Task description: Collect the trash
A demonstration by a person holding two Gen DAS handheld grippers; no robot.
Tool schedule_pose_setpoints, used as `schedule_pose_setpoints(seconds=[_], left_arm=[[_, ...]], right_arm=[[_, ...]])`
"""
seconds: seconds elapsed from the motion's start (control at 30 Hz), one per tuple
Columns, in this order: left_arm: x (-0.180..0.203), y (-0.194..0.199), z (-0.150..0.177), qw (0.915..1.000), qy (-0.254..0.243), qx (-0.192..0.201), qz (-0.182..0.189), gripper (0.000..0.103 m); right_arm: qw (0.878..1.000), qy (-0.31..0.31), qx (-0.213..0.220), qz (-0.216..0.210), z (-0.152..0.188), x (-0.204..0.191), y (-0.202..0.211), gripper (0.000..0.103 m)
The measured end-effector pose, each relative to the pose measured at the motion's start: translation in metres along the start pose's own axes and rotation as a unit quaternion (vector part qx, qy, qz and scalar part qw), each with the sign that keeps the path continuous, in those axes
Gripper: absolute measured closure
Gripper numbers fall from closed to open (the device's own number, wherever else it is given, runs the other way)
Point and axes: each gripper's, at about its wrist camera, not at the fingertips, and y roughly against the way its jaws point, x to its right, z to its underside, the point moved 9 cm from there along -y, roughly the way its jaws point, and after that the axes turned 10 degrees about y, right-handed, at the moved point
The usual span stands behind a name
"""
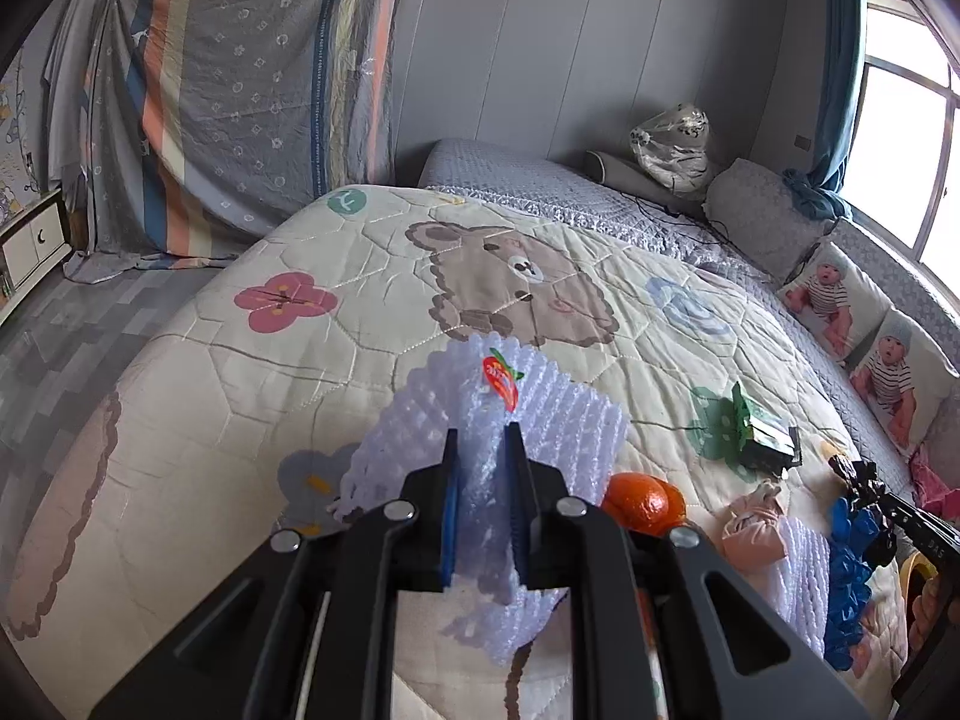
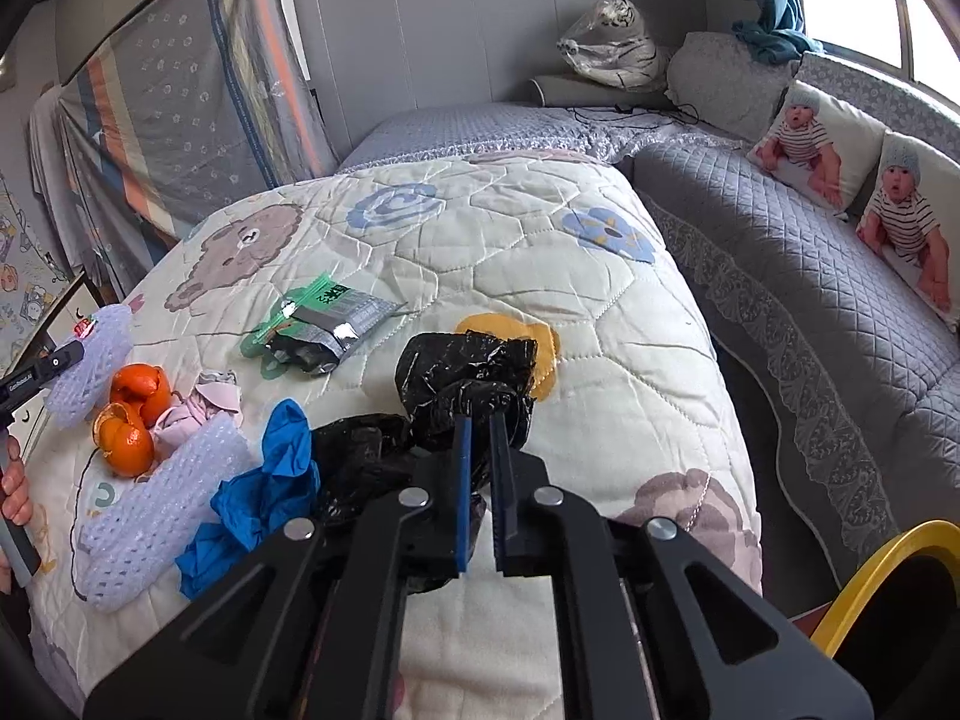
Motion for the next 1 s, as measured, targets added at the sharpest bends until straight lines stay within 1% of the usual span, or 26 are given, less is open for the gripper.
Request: schedule_pose_setpoints(seconds=[0.33, 0.57, 0.77, 0.9, 1.0], left_arm=[[0.0, 0.017, -0.007, 0.9998, 0.0, 0.02, 0.002, 0.09], [0.014, 0.031, -0.005, 0.9994, -0.013, 0.03, 0.012, 0.09], [0.028, 0.041, -0.004, 0.9988, -0.018, 0.034, 0.028, 0.09], [0.036, 0.044, -0.002, 0.9984, -0.023, 0.035, 0.038, 0.09], [0.038, 0.044, -0.002, 0.9982, -0.024, 0.033, 0.043, 0.09]], right_arm=[[0.999, 0.013, 0.029, 0.006, -0.012, -0.001, 0.024, 0.102], [0.999, 0.017, 0.052, 0.006, -0.019, 0.0, 0.048, 0.102], [0.997, 0.026, 0.066, 0.008, -0.023, 0.001, 0.062, 0.102], [0.998, 0.014, 0.066, 0.008, -0.021, 0.009, 0.063, 0.102], [0.999, 0.018, 0.048, 0.0, -0.016, 0.014, 0.054, 0.101]])
